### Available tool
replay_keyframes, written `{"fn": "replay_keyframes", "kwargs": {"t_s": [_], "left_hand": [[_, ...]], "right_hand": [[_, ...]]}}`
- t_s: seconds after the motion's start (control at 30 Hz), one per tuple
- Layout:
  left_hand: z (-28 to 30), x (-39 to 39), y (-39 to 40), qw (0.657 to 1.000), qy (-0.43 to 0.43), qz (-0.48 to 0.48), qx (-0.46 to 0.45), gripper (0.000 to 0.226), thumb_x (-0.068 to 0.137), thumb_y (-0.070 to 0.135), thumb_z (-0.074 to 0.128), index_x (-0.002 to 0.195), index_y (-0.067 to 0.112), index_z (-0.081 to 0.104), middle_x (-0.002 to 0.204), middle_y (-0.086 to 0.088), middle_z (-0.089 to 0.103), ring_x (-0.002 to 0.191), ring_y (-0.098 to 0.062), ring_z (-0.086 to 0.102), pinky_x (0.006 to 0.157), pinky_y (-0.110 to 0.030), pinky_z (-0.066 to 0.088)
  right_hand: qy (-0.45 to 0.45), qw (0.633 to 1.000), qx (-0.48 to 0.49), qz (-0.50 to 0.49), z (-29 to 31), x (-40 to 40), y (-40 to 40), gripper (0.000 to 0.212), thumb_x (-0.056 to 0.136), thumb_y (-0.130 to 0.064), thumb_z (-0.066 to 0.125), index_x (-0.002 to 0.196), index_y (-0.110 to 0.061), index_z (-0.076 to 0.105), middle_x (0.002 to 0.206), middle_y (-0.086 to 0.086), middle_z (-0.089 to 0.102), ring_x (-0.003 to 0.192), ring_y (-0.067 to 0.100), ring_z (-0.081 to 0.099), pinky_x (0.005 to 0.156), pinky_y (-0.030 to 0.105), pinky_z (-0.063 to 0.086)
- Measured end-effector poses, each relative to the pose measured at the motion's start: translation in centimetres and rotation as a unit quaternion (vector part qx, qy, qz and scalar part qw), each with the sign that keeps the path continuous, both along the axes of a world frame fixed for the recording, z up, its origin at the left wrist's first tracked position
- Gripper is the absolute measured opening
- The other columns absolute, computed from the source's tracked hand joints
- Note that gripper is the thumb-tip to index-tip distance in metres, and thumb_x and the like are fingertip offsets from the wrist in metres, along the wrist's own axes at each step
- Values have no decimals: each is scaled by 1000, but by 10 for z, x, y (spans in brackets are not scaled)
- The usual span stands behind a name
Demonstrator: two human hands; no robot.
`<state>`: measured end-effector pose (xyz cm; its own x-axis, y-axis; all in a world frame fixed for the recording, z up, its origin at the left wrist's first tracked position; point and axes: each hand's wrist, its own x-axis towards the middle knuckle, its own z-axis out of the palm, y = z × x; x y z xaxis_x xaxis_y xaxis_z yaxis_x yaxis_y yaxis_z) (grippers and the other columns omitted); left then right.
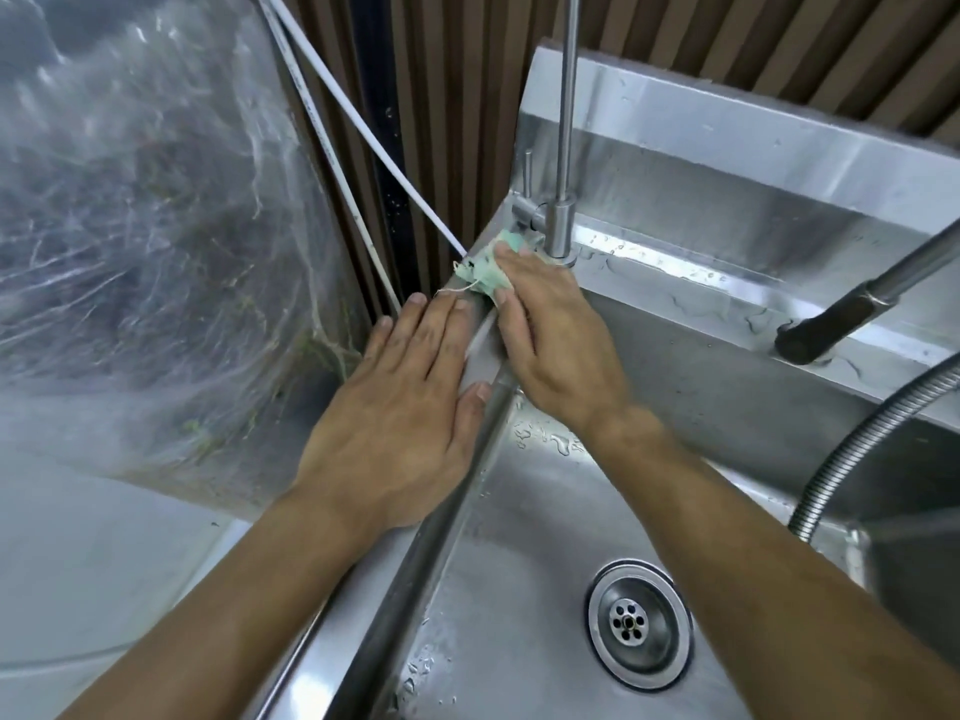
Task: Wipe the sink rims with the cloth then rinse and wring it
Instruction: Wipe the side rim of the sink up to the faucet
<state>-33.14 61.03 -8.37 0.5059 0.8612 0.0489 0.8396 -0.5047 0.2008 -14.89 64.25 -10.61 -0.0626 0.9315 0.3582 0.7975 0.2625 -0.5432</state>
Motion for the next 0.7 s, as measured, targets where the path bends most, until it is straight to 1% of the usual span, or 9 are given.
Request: {"fn": "replay_keyframes", "kwargs": {"t_s": [0.07, 0.1, 0.13, 0.2, 0.27, 0.3, 0.37, 0.47, 0.7], "left_hand": [[2, 0, 0, 1000, 9, 7, -12, 73, 103, 50, 5, 164, 12, -5, 173, -3, -7, 159, -17, -13, 125, -32, -13], [4, 1, 1, 1000, 14, 8, -18, 74, 102, 51, 3, 164, 12, -6, 173, -3, -9, 158, -17, -15, 125, -33, -14], [7, 4, 3, 1000, 21, 6, -21, 75, 101, 52, 1, 164, 12, -7, 173, -3, -10, 158, -18, -16, 126, -34, -14], [12, 14, 15, 999, 24, 4, -26, 75, 100, 51, 1, 164, 13, -7, 172, -3, -12, 158, -19, -17, 127, -36, -14], [15, 30, 37, 1000, 1, -8, -29, 73, 100, 47, 4, 164, 13, -3, 173, -2, -9, 158, -18, -14, 126, -34, -13], [15, 39, 49, 1000, -7, -16, -26, 71, 102, 45, 6, 165, 13, -1, 173, -3, -7, 159, -19, -12, 127, -35, -12], [13, 52, 70, 999, -7, -26, -25, 65, 108, 43, 10, 165, 13, -2, 173, -2, -7, 159, -19, -12, 129, -37, -8], [7, 57, 78, 999, 24, -30, -23, 63, 109, 41, 12, 165, 15, -2, 173, -1, -8, 159, -19, -13, 129, -39, -6], [4, 55, 73, 999, 33, -33, 2, 65, 106, 43, 2, 164, 14, 1, 173, -3, -7, 159, -21, -10, 129, -40, -4]], "right_hand": [[87, 994, 11, -62, 6, 7, -18, 34, 111, -31, 38, 133, -20, 62, 114, -14, 69, 102, 5, 59, 94, 36, 52], [169, 980, 27, -105, 14, 10, -28, 30, 111, -31, 38, 124, -22, 63, 93, -19, 65, 83, 1, 56, 77, 34, 53], [245, 956, 70, -145, 25, 15, -36, 27, 111, -30, 38, 119, -21, 62, 84, -21, 59, 74, -1, 54, 68, 32, 50], [269, 920, 198, -207, 53, 27, -35, 30, 112, -22, 38, 126, -9, 61, 98, -16, 64, 87, -1, 59, 77, 27, 51], [166, 923, 270, -219, 74, 41, -8, 39, 112, -17, 35, 144, -1, 51, 133, 7, 64, 128, 17, 57, 113, 36, 43], [91, 935, 274, -205, 81, 47, 12, 44, 112, -18, 34, 151, 0, 43, 150, 15, 54, 144, 29, 44, 126, 42, 27], [-90, 961, 214, -153, 82, 56, 56, 52, 113, -23, 31, 160, -2, 25, 166, 18, 30, 156, 38, 20, 128, 45, 5], [-382, 908, 152, -84, 66, 76, 88, 59, 111, -32, 20, 165, -10, 7, 172, 15, 7, 159, 35, 4, 130, 48, 1], [-539, 826, 163, -35, 65, 141, 54, 59, 112, -33, 25, 166, -17, 5, 173, 10, 6, 159, 34, 6, 130, 49, 7]]}}
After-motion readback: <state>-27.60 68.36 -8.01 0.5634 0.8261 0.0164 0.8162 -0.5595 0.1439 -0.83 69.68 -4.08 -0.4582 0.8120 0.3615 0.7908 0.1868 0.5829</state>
